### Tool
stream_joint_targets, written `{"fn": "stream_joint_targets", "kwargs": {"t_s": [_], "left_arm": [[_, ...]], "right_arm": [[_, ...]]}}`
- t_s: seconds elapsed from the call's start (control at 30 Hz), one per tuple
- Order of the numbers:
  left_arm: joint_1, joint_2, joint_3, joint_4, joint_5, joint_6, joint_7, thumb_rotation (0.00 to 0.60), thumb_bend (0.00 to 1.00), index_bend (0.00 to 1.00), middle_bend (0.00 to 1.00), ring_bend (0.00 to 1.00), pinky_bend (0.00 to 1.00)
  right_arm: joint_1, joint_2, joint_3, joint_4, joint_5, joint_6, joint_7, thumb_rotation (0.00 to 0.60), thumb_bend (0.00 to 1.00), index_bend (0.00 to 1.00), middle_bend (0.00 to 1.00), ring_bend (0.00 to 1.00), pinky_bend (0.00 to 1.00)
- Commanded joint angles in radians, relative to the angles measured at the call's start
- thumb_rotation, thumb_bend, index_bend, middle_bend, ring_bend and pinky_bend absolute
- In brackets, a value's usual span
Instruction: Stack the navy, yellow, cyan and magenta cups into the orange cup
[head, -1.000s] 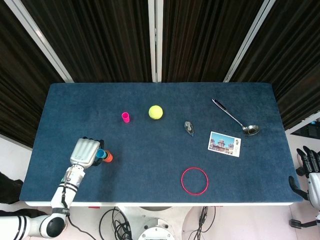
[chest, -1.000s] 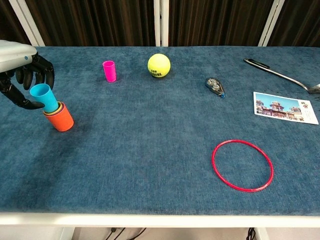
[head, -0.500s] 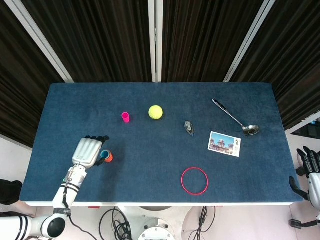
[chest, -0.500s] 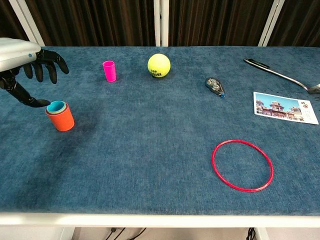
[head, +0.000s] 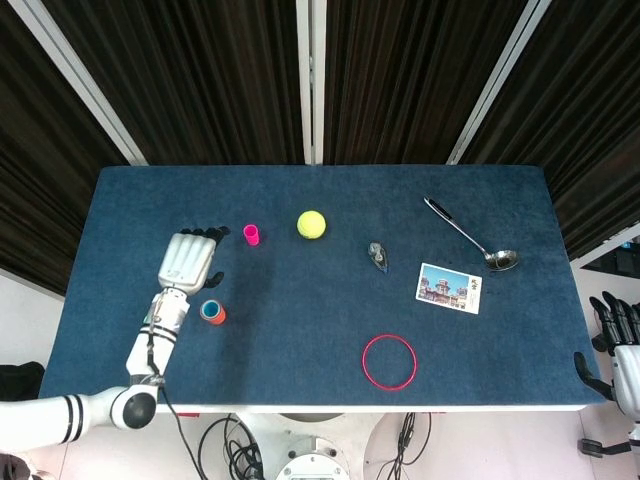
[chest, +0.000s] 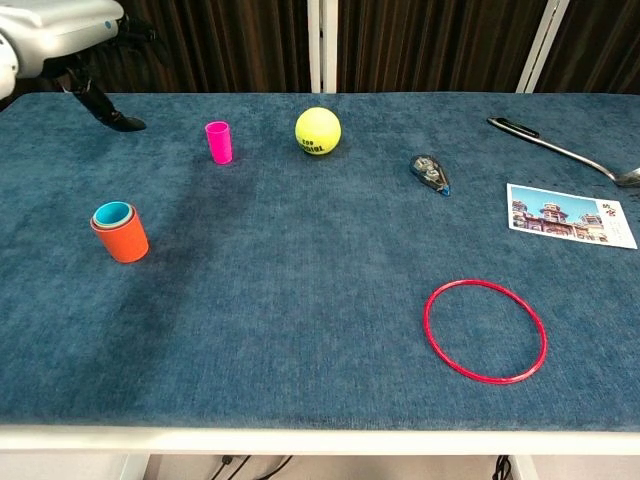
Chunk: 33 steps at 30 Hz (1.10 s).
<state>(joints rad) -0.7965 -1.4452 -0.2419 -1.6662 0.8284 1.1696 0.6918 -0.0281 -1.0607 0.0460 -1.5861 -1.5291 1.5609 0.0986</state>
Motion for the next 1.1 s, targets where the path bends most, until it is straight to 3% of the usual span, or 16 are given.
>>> {"fn": "stream_joint_targets", "kwargs": {"t_s": [0.03,0.23,0.43,0.77,1.1], "left_arm": [[-0.077,-0.100,-0.072,0.161,-0.073,-0.087,-0.042,0.600,0.19,0.23,0.32,0.35,0.41],[-0.159,-0.203,-0.099,0.374,-0.121,-0.212,-0.087,0.600,0.19,0.23,0.32,0.35,0.41],[-0.215,-0.275,-0.088,0.520,-0.151,-0.284,-0.074,0.600,0.18,0.23,0.31,0.35,0.41],[-0.260,-0.346,-0.055,0.701,-0.155,-0.344,-0.047,0.600,0.18,0.25,0.31,0.33,0.39],[-0.274,-0.389,-0.042,0.829,-0.118,-0.408,-0.079,0.600,0.19,0.32,0.34,0.34,0.41]], "right_arm": [[0.000,0.001,-0.001,-0.005,-0.001,0.002,-0.003,0.600,0.35,0.00,0.00,0.00,0.00],[-0.006,0.011,-0.001,-0.016,0.001,0.010,-0.010,0.600,0.35,0.00,0.00,0.00,0.00],[-0.011,0.018,0.003,-0.021,0.009,0.016,-0.003,0.600,0.35,0.00,0.00,0.00,0.00],[-0.012,0.021,0.006,-0.003,0.029,0.003,0.012,0.600,0.35,0.00,0.00,0.00,0.00],[0.002,0.019,0.015,0.010,0.053,-0.029,0.019,0.600,0.35,0.00,0.00,0.00,0.00]]}}
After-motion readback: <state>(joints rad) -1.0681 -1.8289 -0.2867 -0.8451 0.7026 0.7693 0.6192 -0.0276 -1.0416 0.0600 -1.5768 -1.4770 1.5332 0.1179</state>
